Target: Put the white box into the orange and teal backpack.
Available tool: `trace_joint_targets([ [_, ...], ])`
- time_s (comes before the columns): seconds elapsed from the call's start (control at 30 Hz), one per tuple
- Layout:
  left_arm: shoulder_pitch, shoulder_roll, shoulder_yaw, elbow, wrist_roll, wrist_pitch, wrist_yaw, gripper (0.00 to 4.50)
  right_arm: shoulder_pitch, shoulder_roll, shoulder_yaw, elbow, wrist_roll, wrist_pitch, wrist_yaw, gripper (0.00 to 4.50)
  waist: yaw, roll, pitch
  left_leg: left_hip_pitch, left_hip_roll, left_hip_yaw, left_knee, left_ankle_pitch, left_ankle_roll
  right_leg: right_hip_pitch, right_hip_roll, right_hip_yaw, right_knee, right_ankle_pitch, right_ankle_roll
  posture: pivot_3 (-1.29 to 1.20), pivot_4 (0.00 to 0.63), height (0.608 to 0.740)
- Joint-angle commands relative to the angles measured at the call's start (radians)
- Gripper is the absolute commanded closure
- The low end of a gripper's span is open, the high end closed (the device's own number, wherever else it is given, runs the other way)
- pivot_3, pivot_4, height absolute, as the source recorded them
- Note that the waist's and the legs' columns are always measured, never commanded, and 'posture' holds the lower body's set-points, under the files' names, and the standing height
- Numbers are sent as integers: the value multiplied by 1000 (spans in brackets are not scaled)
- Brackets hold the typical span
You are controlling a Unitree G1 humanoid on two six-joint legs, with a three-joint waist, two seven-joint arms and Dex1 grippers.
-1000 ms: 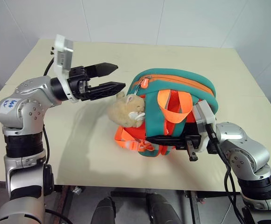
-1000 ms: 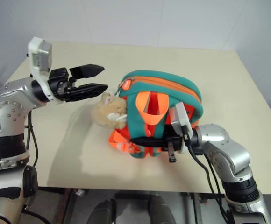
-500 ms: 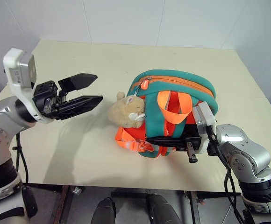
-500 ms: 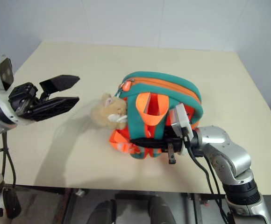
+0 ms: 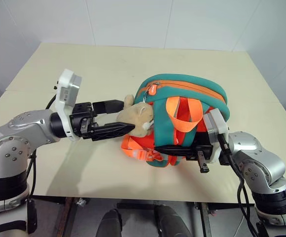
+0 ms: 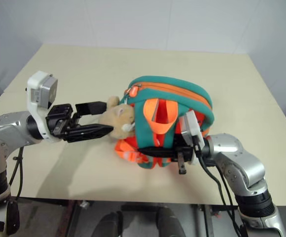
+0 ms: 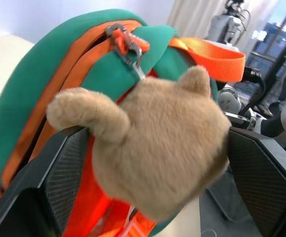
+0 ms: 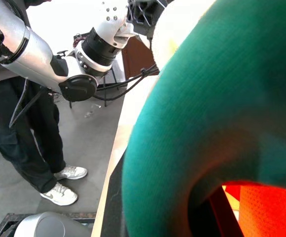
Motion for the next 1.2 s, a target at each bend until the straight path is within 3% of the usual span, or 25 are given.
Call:
trace_joint_targets([
  [0.03,-26,-8,-6,11,4,-34,-11,610,6,8,-17,-50,20,-19,-14,4500,0,0,0,0,0,0,0,0,0,0,0,0,0,0,0,0,150,740],
  [0.3,-53,35,-30,37,6,8,-19,3045,23,5,-24,-66,22,-24,-36,4500,0,0,0,0,0,0,0,0,0,0,0,0,-2,0,0,0,150,740],
  [0.43,-69,60,-22,54,6,10,-36,3789,28,9,-33,-64,25,-32,-46,4500,1,0,0,0,0,1,0,0,0,0,0,0,-2,0,0,0,150,740],
  [0.87,-204,212,-25,242,110,-39,-194,3865,90,68,-91,-68,53,-109,-91,4500,0,0,0,0,0,1,-4,0,0,-1,0,0,-3,0,0,0,150,740],
  [1.2,-283,324,-158,422,293,-117,-444,3879,128,73,-90,-104,72,-125,-123,4500,0,0,0,0,0,2,-7,0,0,-3,0,0,-3,-2,-3,0,150,740],
])
